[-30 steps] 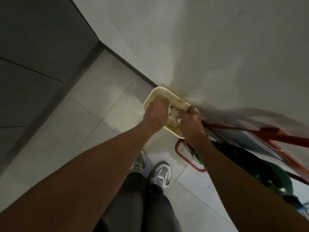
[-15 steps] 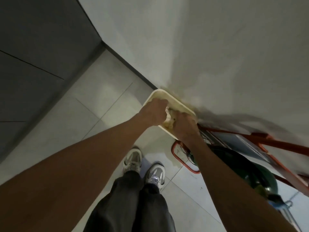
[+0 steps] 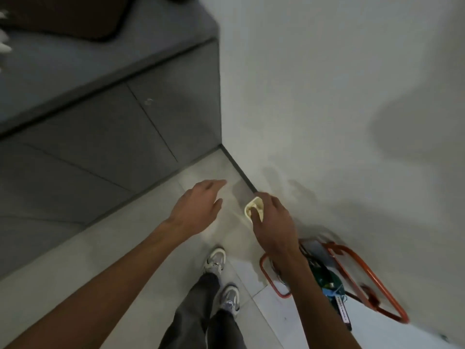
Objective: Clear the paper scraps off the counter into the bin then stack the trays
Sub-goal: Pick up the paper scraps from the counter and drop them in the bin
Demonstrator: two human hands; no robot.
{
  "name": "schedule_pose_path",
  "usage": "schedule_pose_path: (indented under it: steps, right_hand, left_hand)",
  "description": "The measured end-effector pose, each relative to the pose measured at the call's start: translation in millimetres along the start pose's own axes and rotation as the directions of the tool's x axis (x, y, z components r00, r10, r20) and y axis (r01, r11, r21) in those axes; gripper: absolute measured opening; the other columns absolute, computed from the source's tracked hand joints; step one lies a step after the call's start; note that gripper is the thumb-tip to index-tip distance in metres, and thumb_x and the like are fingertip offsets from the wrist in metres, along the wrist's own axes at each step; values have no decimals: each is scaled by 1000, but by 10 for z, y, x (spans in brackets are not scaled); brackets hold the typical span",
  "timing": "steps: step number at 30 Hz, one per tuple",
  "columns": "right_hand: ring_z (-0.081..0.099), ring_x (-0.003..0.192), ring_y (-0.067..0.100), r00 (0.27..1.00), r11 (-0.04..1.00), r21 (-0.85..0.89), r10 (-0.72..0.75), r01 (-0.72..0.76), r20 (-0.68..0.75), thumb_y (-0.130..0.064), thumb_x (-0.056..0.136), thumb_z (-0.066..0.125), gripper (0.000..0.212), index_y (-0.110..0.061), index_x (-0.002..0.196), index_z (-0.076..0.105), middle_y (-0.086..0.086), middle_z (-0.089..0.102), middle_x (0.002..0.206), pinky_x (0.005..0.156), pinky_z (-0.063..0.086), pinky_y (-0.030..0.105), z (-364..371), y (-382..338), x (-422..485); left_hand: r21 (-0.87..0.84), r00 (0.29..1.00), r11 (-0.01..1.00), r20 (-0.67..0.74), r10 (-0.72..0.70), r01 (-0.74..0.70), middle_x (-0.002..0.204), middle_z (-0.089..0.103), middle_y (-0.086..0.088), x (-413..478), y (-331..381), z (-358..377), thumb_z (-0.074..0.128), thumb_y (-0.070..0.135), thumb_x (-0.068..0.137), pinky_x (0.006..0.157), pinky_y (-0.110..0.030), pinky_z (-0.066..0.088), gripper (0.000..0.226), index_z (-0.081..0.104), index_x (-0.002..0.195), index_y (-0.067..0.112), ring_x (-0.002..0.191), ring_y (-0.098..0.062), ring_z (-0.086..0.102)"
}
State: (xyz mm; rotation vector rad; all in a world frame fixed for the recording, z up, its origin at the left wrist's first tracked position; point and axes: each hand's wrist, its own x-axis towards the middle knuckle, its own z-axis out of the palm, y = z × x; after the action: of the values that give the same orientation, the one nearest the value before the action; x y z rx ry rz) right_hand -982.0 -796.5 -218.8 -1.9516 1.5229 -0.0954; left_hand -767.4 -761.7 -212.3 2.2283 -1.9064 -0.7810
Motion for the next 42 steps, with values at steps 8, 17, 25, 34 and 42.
schedule_pose_path:
  steps: [8, 17, 25, 34, 42]
  right_hand:
    - [58, 124, 25, 953, 959, -52, -283, 278, -107, -38, 106, 53, 41, -28, 145, 51, -1, 59, 143, 100, 51, 41, -800, -1520, -995]
    - [54, 131, 15, 865, 871, -40, -491, 489, -106, -42, 105, 53, 40, -36, 145, 51, -9, 58, 144, 103, 46, 32, -790, -3107, -1472]
    - [58, 128, 14, 811, 812, 29, -580, 583, -81, -37, 105, 59, 40, -32, 144, 55, -8, 59, 144, 101, 48, 31, -234, -4316, -1541]
    - [59, 127, 13, 803, 801, 51, -595, 596, -41, -34, 105, 58, 36, -32, 141, 56, -10, 59, 141, 102, 53, 36, 456, -5055, -1329]
    - [62, 121, 15, 823, 823, 14, -568, 567, 26, -32, 106, 58, 36, -29, 141, 56, -5, 61, 138, 101, 54, 34, 724, -5509, -500]
  left_hand:
    - [-162, 918, 978, -354, -180, 130, 145, 56, 2, -1667, -230, -1555, 55, 33, 102, 104, -43, 49, 46, 46, 148, 30, 131, -24, 53]
    - [-359, 711, 897, -558, -428, 258, 141, 59, 1, -3283, -1169, -2222, 57, 37, 102, 107, -40, 49, 44, 50, 145, 29, 128, -22, 57]
    - [-489, 579, 794, -550, -602, 361, 131, 67, -1, -4082, -2086, -2472, 65, 29, 98, 99, -32, 48, 39, 60, 137, 27, 119, -24, 64]
    - [-523, 583, 786, -542, -605, 329, 121, 71, 6, -4030, -3005, -2661, 64, 23, 99, 94, -32, 53, 25, 67, 124, 25, 105, -18, 69]
    - [-490, 631, 841, -582, -512, 230, 111, 74, 10, -3091, -3581, -3077, 64, 21, 99, 88, -26, 52, 17, 70, 115, 25, 100, -9, 69]
